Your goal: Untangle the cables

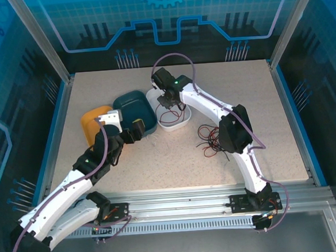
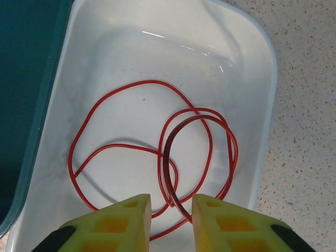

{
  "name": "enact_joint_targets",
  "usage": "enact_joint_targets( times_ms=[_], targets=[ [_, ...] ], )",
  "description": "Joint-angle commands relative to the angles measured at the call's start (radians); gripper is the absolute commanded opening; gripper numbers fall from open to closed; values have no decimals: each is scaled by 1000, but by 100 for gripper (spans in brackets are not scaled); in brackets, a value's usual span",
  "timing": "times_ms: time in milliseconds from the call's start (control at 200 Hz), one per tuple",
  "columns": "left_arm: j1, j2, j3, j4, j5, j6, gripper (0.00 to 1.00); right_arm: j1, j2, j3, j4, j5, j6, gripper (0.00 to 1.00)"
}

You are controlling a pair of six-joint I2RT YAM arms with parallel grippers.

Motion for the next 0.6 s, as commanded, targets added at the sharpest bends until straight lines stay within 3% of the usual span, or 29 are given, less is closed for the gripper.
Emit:
enact_joint_targets(
  times_ms=[0, 175, 310, 595],
  targets=[
    [8, -21, 18, -16, -30, -1, 99, 3, 28, -13, -13, -15, 15, 21],
    [8, -20, 12, -15, -33, -1, 99, 1, 40, -21, -5, -12, 19, 15],
    [10, -20, 10, -12, -32, -2, 99, 1, 53, -25, -2, -23, 24, 0],
    [10, -9, 10, -9, -24, -2, 99, 6, 94, -15, 3, -70, 40, 0]
  ],
)
